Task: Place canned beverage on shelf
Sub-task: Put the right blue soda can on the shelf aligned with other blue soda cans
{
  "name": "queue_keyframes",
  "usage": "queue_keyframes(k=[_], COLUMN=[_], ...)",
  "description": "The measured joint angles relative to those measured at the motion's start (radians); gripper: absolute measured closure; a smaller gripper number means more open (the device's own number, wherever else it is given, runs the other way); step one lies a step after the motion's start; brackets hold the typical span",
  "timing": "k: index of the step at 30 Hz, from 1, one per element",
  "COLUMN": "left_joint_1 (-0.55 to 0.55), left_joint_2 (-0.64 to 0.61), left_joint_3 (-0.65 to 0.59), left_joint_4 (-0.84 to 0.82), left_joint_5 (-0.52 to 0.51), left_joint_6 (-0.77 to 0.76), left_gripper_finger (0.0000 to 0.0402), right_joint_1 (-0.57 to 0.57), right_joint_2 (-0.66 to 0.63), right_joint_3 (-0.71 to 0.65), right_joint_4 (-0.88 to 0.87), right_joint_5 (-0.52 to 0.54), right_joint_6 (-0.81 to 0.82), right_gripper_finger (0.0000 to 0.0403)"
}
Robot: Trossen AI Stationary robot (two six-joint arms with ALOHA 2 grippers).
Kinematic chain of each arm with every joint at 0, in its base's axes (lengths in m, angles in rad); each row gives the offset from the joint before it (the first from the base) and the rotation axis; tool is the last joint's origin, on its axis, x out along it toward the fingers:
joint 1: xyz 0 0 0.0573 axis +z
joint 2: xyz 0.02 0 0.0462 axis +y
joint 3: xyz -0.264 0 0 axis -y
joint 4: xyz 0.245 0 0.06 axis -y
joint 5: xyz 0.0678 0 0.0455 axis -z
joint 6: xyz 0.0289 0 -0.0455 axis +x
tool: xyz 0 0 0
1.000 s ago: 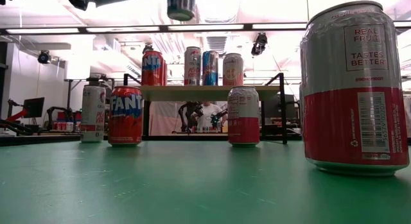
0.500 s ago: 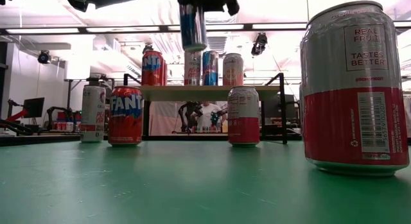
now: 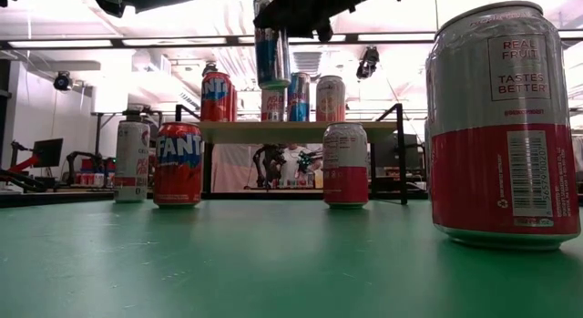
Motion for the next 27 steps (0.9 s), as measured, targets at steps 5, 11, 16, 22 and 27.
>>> queue_keyframes(k=[5, 11, 16, 22, 27], left_joint_1=[0.000, -0.001, 0.000, 0.000, 0.000], left_joint_2=[0.000, 0.000, 0.000, 0.000, 0.000], left_joint_3=[0.000, 0.000, 0.000, 0.015, 0.015], left_joint_4=[0.000, 0.000, 0.003, 0.006, 0.005], left_joint_5=[0.000, 0.000, -0.001, -0.003, -0.003], left_joint_6=[0.000, 0.000, 0.007, -0.019, -0.021], left_gripper_finger=[0.0087, 0.0087, 0.0087, 0.0087, 0.0087], right_joint_1=[-0.045, -0.130, -0.172, -0.202, -0.203], right_joint_2=[-0.002, -0.002, -0.002, -0.002, -0.002], right_joint_3=[0.000, -0.021, -0.060, -0.109, -0.140], right_joint_4=[0.025, 0.016, 0.055, 0.136, 0.181], right_joint_5=[0.000, -0.025, -0.059, -0.124, -0.129], right_joint_6=[-0.035, 0.011, 0.030, 0.053, 0.053], right_gripper_finger=[0.0188, 0.0188, 0.0188, 0.0188, 0.0188])
